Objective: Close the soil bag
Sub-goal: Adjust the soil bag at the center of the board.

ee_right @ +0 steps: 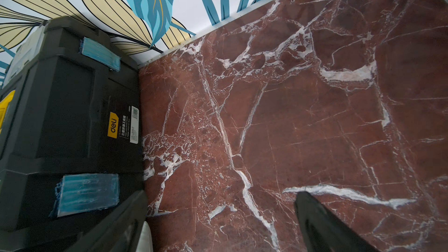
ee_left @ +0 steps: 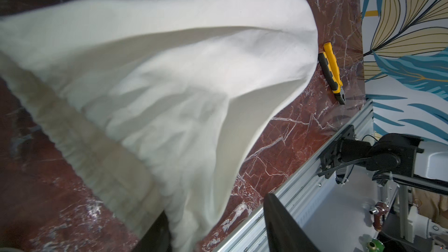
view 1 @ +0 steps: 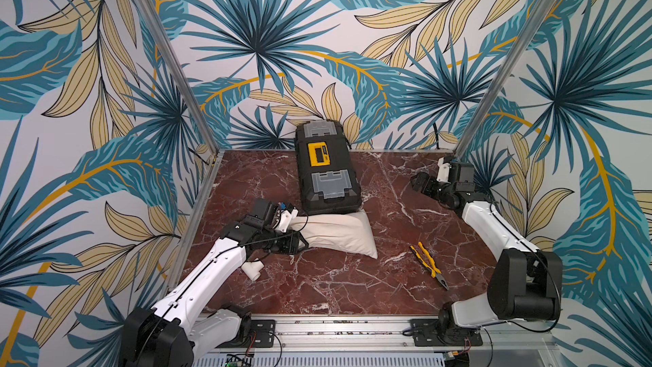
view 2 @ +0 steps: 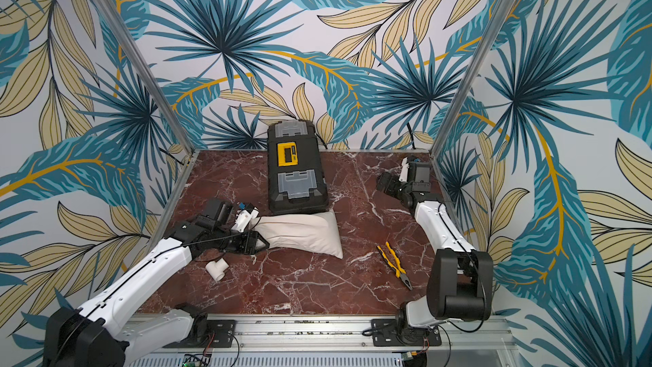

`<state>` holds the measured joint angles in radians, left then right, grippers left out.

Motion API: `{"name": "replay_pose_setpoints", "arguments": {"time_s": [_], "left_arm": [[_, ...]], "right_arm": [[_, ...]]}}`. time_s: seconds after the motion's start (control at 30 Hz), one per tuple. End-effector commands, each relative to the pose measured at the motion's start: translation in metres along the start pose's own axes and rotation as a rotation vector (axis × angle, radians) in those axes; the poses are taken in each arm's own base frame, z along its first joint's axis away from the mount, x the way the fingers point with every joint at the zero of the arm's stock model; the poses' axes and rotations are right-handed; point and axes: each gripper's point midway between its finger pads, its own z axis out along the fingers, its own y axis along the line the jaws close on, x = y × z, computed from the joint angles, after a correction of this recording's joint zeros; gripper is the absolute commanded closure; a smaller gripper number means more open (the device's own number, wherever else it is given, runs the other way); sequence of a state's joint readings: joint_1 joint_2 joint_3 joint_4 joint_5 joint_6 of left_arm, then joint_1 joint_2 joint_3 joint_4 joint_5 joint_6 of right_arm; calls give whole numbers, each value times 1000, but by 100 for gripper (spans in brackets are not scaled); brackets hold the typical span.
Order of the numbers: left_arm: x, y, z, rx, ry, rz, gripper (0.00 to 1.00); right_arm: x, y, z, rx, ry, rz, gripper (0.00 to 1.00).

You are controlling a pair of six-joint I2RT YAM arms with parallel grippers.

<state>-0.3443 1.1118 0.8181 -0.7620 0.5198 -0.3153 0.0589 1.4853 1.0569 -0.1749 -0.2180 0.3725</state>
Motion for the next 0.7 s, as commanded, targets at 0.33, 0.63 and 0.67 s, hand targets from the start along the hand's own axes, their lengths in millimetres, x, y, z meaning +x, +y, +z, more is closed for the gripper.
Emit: {"name": "replay_pose_setpoints", "arguments": {"time_s": [0.33, 0.63, 0.67], "left_arm": [[-25, -26, -3, 72, -19, 52, 92], [-33, -39, -13, 103, -30, 60, 100], [-34, -41, -14, 110, -29, 61, 100]], "right_arm": [[10, -1, -3, 4, 4, 41, 1], [3, 10, -10, -6, -30, 52, 1], [4, 11, -10, -6, -29, 52, 1]]}}
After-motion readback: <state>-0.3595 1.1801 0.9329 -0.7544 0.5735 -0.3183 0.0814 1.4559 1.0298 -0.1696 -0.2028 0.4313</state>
